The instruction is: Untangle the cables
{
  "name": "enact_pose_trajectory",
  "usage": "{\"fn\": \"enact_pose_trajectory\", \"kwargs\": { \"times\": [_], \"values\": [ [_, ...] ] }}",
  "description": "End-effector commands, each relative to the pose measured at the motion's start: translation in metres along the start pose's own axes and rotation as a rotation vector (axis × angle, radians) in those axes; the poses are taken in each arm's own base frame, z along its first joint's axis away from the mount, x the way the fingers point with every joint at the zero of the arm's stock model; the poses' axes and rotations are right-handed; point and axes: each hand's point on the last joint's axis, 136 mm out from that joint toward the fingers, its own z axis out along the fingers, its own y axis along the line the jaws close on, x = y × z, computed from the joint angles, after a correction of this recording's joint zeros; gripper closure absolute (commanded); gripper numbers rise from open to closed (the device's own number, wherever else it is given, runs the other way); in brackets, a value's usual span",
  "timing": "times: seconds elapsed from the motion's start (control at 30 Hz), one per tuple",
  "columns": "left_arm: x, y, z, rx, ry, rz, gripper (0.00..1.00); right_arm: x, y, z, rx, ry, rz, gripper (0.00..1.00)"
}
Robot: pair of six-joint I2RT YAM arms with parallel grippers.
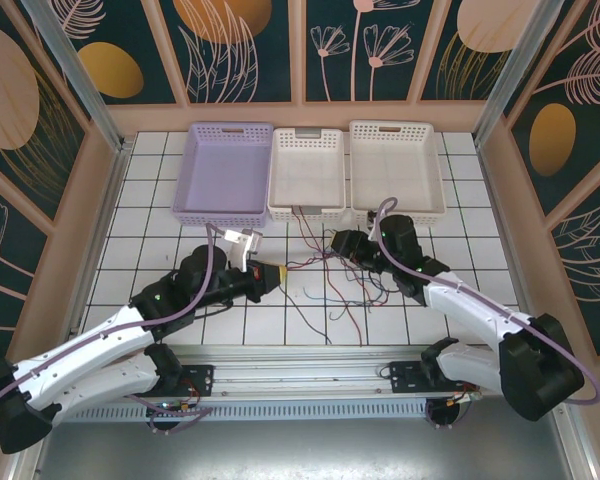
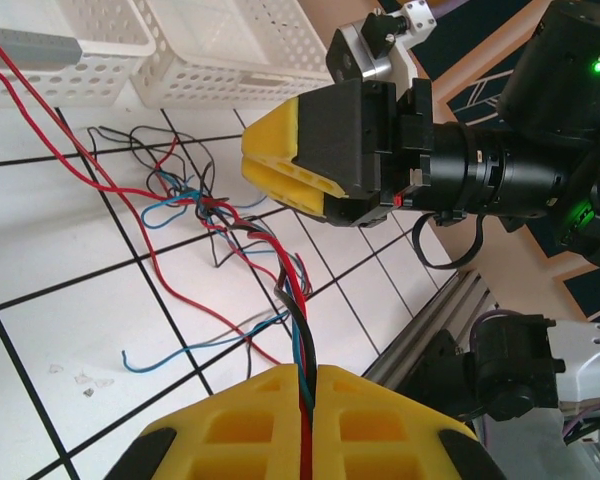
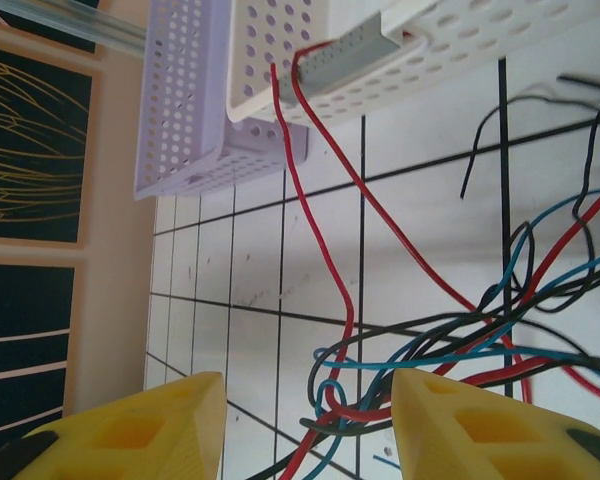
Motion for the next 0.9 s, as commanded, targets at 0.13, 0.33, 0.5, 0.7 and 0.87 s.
{"fn": "enact_pose_trajectory", "kwargs": {
  "times": [0.13,0.33,0.5,0.7,0.87],
  "values": [
    [0.003,-0.003,0.004,0.032,0.009,0.033,1.00,0.012,-0.002,0.011,-0.040,0.050,0.070,0.52],
    [0.004,-0.005,0.005,0.045,0.016,0.042,1.00,0.016,-0.005,0.024,-0.054,0.082,0.101,0.54],
    [0.008,-0.006,0.008,0.062,0.033,0.046,1.00,0.008,-0.008,0.037,-0.026,0.077,0.087,0.57],
    [0.012,-0.010,0.006,0.085,0.053,0.064,1.00,-0.004,-0.013,0.043,0.016,0.054,0.080,0.63],
    [0.016,-0.009,0.005,0.089,0.062,0.076,1.00,-0.004,-0.010,0.060,0.006,0.084,0.094,0.65]
  ]
}}
